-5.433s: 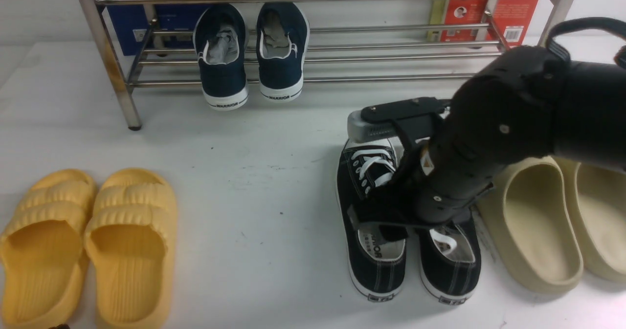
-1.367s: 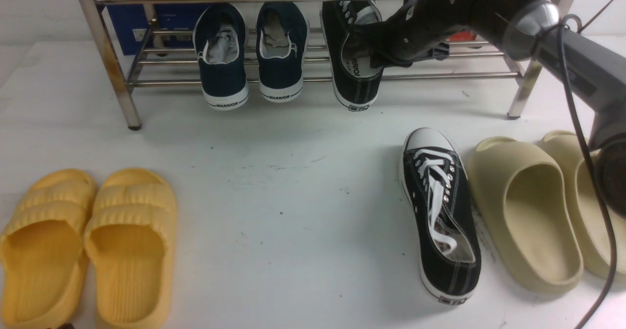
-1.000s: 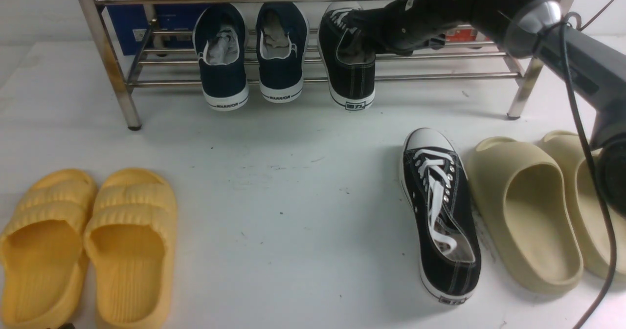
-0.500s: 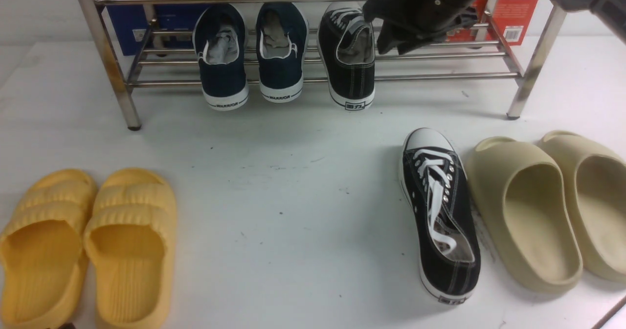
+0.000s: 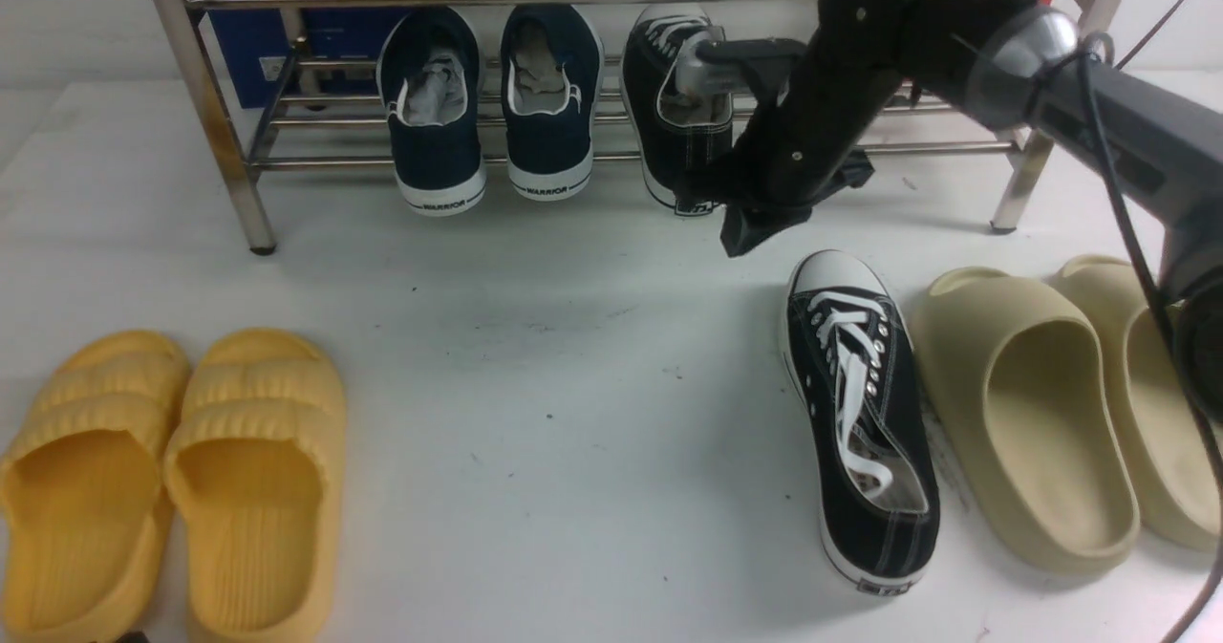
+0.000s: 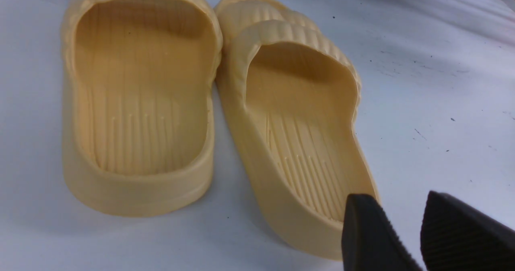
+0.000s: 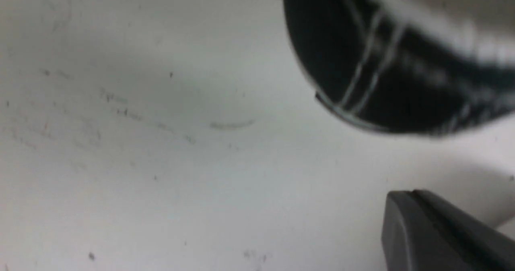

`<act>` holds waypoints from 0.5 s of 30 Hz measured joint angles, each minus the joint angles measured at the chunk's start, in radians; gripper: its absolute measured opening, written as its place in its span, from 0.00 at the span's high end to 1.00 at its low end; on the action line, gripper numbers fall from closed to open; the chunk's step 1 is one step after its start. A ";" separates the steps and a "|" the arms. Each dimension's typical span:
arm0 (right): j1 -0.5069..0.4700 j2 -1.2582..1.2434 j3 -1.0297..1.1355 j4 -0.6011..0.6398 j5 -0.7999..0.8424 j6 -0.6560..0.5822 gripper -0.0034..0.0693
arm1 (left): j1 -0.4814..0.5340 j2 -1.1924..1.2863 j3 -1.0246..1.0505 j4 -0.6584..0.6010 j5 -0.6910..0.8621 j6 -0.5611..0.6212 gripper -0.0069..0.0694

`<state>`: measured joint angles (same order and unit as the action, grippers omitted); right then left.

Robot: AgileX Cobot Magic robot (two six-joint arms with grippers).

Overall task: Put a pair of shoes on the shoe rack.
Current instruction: Use the right arm to put a shoe into the shoe rack

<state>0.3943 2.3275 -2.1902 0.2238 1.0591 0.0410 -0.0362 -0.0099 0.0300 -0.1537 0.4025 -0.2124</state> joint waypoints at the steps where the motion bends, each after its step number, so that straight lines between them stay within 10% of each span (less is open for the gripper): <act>1: 0.000 0.004 0.000 0.000 -0.036 0.001 0.96 | 0.000 0.000 0.000 0.000 0.000 0.000 0.61; 15: 0.005 0.004 0.001 0.014 -0.199 0.002 0.95 | 0.000 0.000 0.000 0.000 0.000 0.000 0.60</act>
<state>0.3996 2.3319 -2.1890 0.2378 0.8597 0.0431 -0.0362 -0.0099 0.0300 -0.1537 0.4025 -0.2124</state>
